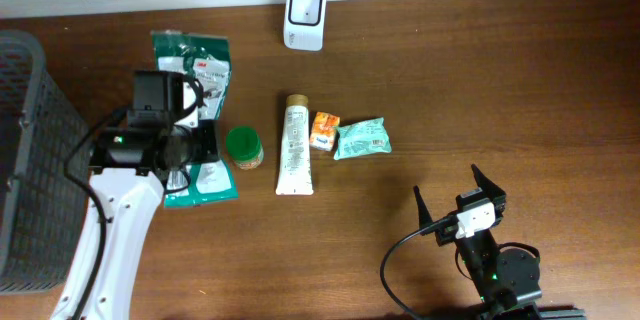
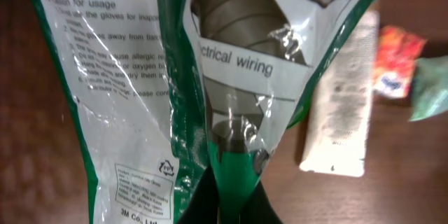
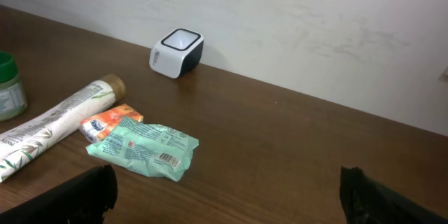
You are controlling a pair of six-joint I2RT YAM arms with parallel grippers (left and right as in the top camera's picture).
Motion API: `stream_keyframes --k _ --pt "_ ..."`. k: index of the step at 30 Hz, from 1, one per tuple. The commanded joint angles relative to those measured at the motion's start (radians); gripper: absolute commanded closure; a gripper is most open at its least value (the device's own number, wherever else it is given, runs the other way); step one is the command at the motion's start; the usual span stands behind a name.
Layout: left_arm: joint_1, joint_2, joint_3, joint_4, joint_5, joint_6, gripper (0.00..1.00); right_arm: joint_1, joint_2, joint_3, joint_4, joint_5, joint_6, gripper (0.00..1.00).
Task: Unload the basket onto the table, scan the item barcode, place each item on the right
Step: 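Pull the glove bag out and lay it flat left of the jar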
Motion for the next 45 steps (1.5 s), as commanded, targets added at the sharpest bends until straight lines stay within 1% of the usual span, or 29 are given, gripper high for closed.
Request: stream_keyframes --k 1,7,14,20,24,29,30,33,35,38,43,44,45 --pt "-0.002 0.015 -0.082 0.057 -0.114 -0.089 1.00 0.006 -0.007 -0.005 -0.005 0.002 0.001 0.02" --pt "-0.002 0.077 -0.150 0.122 -0.119 -0.091 1.00 0.006 -0.007 -0.005 -0.005 0.002 0.001 0.02" --pt "-0.002 0.205 -0.152 0.160 -0.119 -0.090 1.00 0.006 -0.007 -0.005 -0.005 0.002 0.001 0.02" --pt "-0.002 0.278 -0.152 0.161 -0.116 -0.091 1.00 0.006 -0.007 -0.005 -0.005 0.002 0.001 0.02" --pt "-0.002 0.306 -0.152 0.171 -0.044 -0.091 1.00 0.006 -0.007 -0.005 -0.005 0.001 0.001 0.02" --pt "-0.003 0.306 -0.154 0.190 0.120 -0.092 1.00 0.006 -0.007 -0.005 -0.005 0.001 0.001 0.02" --pt "-0.002 0.306 -0.154 0.192 0.144 -0.103 1.00 0.006 -0.007 -0.005 -0.005 0.002 0.001 0.02" --pt "-0.010 0.306 -0.154 0.194 0.148 -0.186 1.00 0.006 -0.007 -0.005 -0.005 0.002 0.001 0.02" --pt "-0.022 0.306 -0.154 0.196 0.149 -0.208 1.00 0.006 -0.007 -0.005 -0.005 0.002 0.001 0.02" --pt "-0.040 0.306 -0.154 0.198 0.132 -0.207 1.00 0.006 -0.007 -0.005 -0.005 0.001 0.001 0.02" --pt "-0.042 0.306 -0.154 0.196 -0.092 -0.206 1.00 0.006 -0.007 -0.005 -0.005 0.002 0.001 0.02" --pt "-0.042 0.306 -0.154 0.193 -0.134 -0.206 0.98 0.006 -0.007 -0.005 -0.005 0.002 0.001 0.02" --pt "-0.042 0.306 -0.154 0.192 -0.142 -0.199 0.96 0.006 -0.007 -0.005 -0.005 0.002 0.001 0.02"
